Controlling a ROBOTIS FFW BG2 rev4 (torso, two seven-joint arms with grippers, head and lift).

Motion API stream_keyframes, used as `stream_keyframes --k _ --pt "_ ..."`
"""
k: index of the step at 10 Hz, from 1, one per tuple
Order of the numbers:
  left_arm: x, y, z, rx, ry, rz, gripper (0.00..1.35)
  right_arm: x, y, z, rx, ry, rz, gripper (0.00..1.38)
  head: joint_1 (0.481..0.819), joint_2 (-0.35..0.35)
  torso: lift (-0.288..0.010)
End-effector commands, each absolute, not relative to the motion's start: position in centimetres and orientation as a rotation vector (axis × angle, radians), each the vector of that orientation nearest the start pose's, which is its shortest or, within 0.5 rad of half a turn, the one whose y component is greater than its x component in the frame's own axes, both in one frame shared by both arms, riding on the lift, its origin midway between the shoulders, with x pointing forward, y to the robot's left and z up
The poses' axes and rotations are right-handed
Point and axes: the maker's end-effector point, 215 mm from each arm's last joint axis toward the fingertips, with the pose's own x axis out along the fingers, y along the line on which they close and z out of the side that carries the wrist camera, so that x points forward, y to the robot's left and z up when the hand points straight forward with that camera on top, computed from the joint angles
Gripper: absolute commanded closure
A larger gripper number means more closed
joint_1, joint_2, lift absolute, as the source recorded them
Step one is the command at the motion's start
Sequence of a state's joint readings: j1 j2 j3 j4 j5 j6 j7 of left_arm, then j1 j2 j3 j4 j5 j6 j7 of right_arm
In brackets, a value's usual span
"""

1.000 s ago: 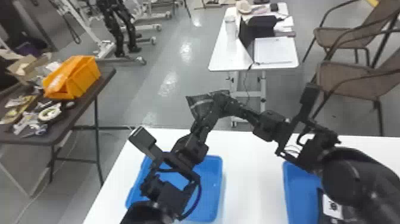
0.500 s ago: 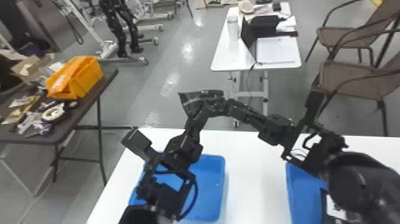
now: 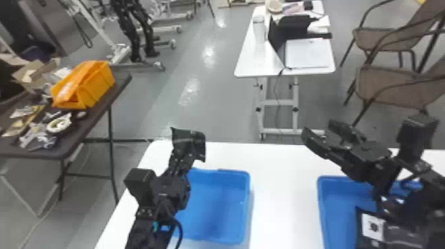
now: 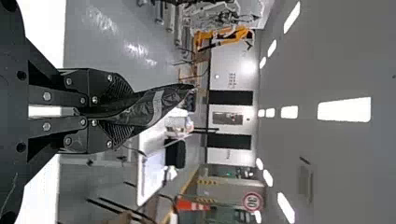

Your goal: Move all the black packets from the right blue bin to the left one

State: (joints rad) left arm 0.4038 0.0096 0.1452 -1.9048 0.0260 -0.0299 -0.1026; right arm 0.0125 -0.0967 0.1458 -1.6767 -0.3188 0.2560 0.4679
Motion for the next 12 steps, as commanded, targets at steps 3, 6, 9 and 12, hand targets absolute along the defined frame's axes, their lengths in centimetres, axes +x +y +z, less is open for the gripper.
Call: stream_keyframes --k 3,6,9,12 --pt "45.4 30.3 -37.9 0.182 0.073 0.011 0.45 50.9 -12.1 -36.6 0.168 0.152 0.509 0.31 0.695 0.229 0.000" --pt "45.9 28.6 -35.5 0.089 0.038 -0.049 0.15 48.6 -14.9 -39.1 0.115 0.206 0.434 0.31 0.695 0.184 0.000" --pt "45.7 27.7 -33.3 0.092 0.022 -0.119 0.15 46.3 -20.8 -41.9 0.027 0.270 0.275 0.31 0.695 0.124 0.000" --pt "45.9 28.2 -32.8 0.074 0.019 -0.133 0.16 44.9 -26.8 -46.6 0.034 0.358 0.155 0.31 0.695 0.056 0.000"
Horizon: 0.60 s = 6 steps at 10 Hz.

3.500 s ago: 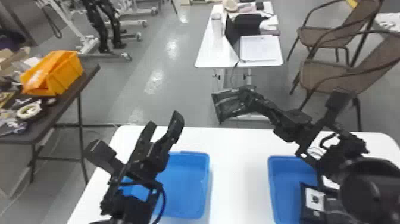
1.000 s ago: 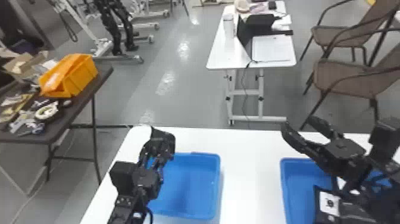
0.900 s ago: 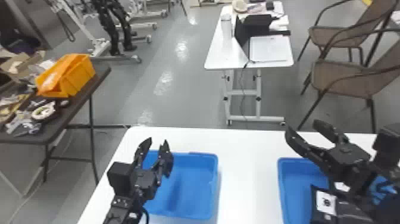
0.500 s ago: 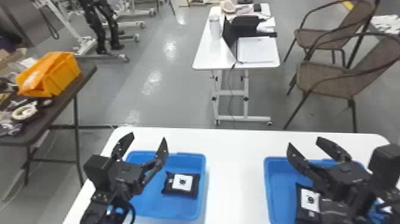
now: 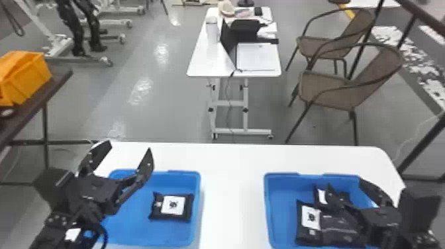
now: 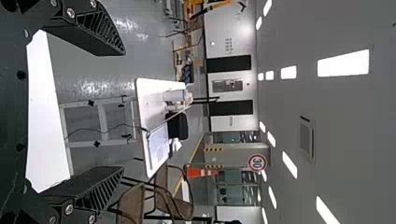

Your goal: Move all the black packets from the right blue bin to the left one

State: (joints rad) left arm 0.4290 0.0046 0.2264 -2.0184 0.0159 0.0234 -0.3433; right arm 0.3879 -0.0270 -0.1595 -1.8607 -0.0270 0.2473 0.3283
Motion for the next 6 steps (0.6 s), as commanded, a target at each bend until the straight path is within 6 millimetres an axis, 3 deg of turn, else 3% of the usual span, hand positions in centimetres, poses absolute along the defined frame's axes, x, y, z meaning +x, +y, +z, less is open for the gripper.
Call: stream_keyframes --k 1,3,6 --pt "45.8 28.3 -32.7 0.081 0.015 -0.131 0.16 44.5 -28.5 -48.6 0.071 0.392 0.129 0.31 0.695 0.035 0.000" --pt "45.8 29.3 -32.7 0.081 0.020 -0.116 0.20 44.6 -29.9 -51.4 0.069 0.456 0.136 0.32 0.695 0.000 0.000" --pt "45.7 30.3 -33.8 0.070 0.058 -0.104 0.23 42.7 -29.1 -54.7 0.085 0.570 0.130 0.32 0.695 0.000 0.000"
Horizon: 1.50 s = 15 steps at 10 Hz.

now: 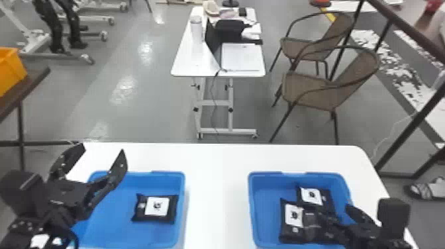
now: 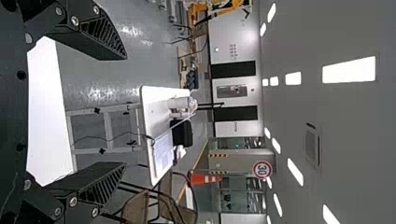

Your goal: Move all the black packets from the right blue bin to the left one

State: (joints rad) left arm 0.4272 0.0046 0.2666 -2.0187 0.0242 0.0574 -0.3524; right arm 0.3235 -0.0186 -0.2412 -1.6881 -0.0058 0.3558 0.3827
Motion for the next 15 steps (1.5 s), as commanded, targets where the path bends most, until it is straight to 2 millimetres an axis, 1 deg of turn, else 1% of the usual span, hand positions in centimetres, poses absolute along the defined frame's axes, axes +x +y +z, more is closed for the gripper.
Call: stream_keyframes --k 1,2,4,5,7,9,10,11,12,13,14,15 --pt "45.6 30.6 -33.9 0.070 0.062 -0.101 0.23 42.0 -29.3 -55.5 0.065 0.614 0.108 0.32 0.695 0.005 0.000" --pt "45.7 30.7 -33.8 0.074 0.062 -0.098 0.23 41.4 -29.9 -56.3 0.043 0.654 0.091 0.32 0.695 0.015 0.000" --pt "45.8 30.8 -34.3 0.069 0.082 -0.114 0.23 41.3 -28.7 -57.5 0.055 0.702 0.095 0.32 0.695 0.013 0.000" --pt "46.0 30.8 -34.4 0.069 0.091 -0.125 0.23 41.0 -28.8 -58.0 0.053 0.734 0.073 0.32 0.695 0.019 0.000" --pt "46.1 30.6 -34.2 0.072 0.088 -0.134 0.23 40.2 -29.2 -59.5 0.056 0.789 0.043 0.32 0.695 0.020 0.000" --pt "46.0 30.8 -34.4 0.069 0.095 -0.134 0.23 39.3 -30.2 -60.5 0.042 0.836 -0.014 0.32 0.695 0.015 0.000" --pt "46.0 30.7 -34.9 0.063 0.109 -0.138 0.23 39.5 -29.8 -61.5 0.088 0.854 -0.012 0.32 0.695 0.007 0.000" --pt "46.0 30.6 -35.0 0.057 0.112 -0.141 0.23 40.3 -29.4 -62.0 0.112 0.850 0.011 0.32 0.695 0.007 0.000" --pt "46.0 30.6 -35.0 0.057 0.113 -0.144 0.23 40.8 -28.6 -62.3 0.140 0.846 0.037 0.32 0.695 0.012 0.000" --pt "46.1 30.5 -34.9 0.056 0.109 -0.149 0.23 41.1 -28.2 -62.5 0.159 0.837 0.048 0.32 0.695 0.020 0.000" --pt "46.0 30.5 -35.1 0.057 0.113 -0.149 0.23 40.8 -27.8 -62.8 0.180 0.828 0.053 0.49 0.695 0.027 0.000" --pt "45.9 30.6 -35.4 0.050 0.120 -0.147 0.23 40.7 -27.6 -62.4 0.212 0.797 0.059 0.92 0.695 0.032 0.000"
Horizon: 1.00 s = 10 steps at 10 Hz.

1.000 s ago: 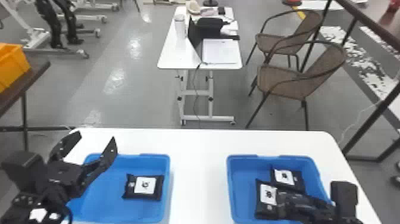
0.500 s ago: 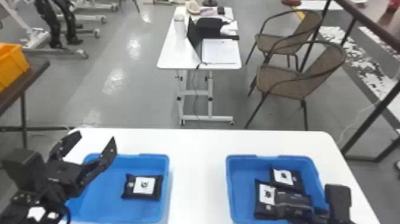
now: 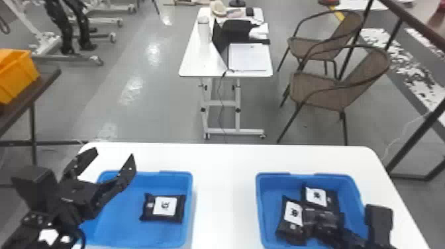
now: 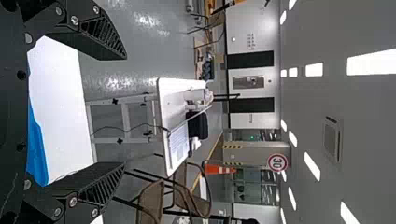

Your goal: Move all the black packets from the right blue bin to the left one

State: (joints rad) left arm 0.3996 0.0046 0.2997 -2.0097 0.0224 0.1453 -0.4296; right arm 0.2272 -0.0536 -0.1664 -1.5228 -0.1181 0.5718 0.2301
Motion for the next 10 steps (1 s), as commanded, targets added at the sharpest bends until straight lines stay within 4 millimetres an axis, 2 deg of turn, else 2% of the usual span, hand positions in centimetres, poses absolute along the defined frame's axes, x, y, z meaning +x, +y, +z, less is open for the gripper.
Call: stream_keyframes --k 1,2,3,6,8,9,10 --pt "45.8 30.6 -35.7 0.048 0.127 -0.147 0.23 40.8 -27.1 -61.5 0.242 0.760 0.060 1.17 0.695 0.036 0.000" --pt "45.8 30.6 -35.8 0.042 0.131 -0.149 0.23 40.6 -26.8 -60.8 0.286 0.732 0.049 1.20 0.695 0.041 0.000" --pt "46.0 30.4 -34.8 0.044 0.095 -0.151 0.23 40.6 -26.7 -59.6 0.323 0.701 0.045 1.20 0.695 0.046 0.000" --pt "46.2 31.0 -33.4 0.019 0.057 -0.142 0.23 41.7 -27.6 -52.5 0.285 0.595 0.058 1.20 0.695 0.053 0.000" --pt "46.2 30.7 -33.4 0.017 0.057 -0.146 0.23 42.1 -28.4 -51.5 0.251 0.573 0.034 1.21 0.695 0.042 0.000" --pt "46.2 30.8 -33.4 0.018 0.057 -0.146 0.23 42.2 -28.2 -50.6 0.253 0.552 0.031 1.20 0.695 0.033 0.000" --pt "46.2 30.8 -33.5 0.019 0.057 -0.146 0.23 42.7 -28.4 -49.0 0.232 0.522 0.014 0.94 0.695 0.032 0.000"
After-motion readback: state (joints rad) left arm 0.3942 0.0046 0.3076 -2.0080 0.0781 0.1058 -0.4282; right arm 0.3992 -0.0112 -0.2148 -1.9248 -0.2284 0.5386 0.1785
